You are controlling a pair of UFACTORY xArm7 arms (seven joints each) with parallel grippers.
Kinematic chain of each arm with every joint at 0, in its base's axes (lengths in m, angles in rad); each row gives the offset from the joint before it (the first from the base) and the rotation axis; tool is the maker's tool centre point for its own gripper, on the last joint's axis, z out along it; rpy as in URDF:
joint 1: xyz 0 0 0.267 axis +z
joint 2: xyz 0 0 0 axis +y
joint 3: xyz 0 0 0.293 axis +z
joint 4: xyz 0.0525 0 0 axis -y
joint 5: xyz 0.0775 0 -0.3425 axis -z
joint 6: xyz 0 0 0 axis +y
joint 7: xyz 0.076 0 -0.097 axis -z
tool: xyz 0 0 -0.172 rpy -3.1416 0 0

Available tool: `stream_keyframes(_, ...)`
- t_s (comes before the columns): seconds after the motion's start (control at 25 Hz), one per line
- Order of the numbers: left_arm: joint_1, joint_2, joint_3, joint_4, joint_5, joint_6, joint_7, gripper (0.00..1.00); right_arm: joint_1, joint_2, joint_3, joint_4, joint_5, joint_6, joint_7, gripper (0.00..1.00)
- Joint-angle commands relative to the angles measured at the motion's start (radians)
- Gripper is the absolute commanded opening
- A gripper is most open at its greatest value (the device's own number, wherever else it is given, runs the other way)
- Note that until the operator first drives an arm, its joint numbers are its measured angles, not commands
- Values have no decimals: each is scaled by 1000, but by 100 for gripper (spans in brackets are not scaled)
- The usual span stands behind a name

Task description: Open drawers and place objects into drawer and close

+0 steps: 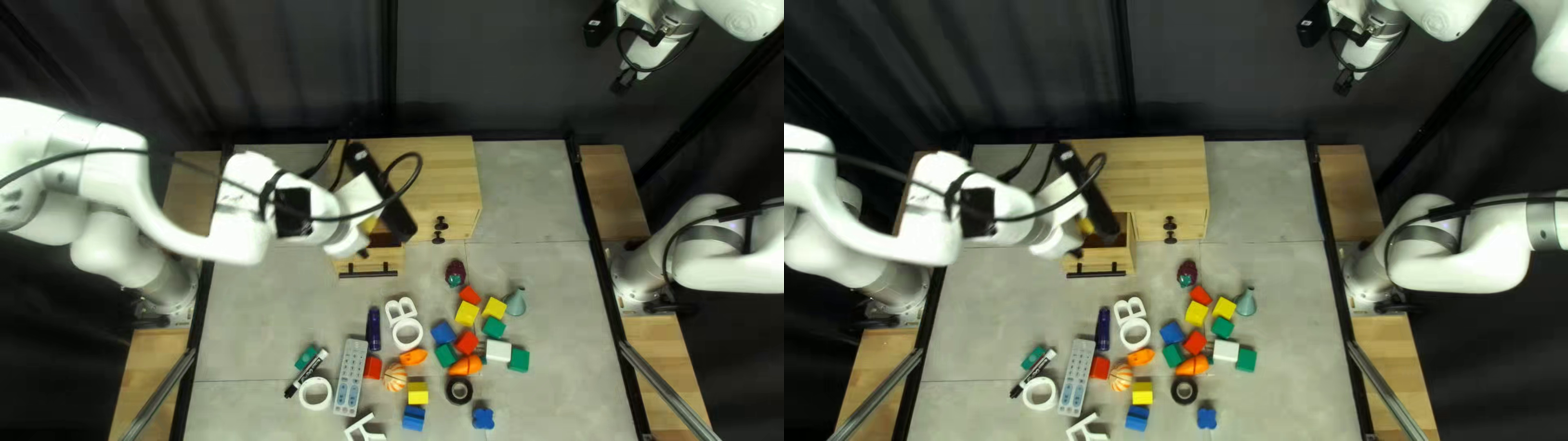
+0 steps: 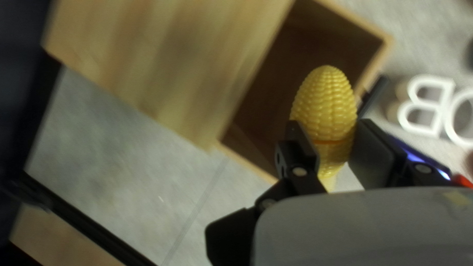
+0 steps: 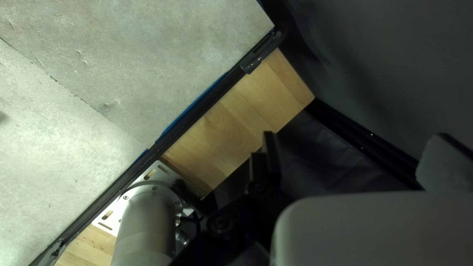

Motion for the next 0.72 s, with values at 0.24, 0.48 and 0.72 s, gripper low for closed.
stream_keyframes(0.24,-6,-31,20,-115,15,-121,76,90,0,0,0,0,0,0,0,100)
stream_keyframes(0.48,-11,-51,32,-136,-13,-131,101,100,0,0,0,0,0,0,0,100)
stream_keyframes(0.72,-61,-89,20,-116,-102,-57,142,100,0,0,0,0,0,0,0,100)
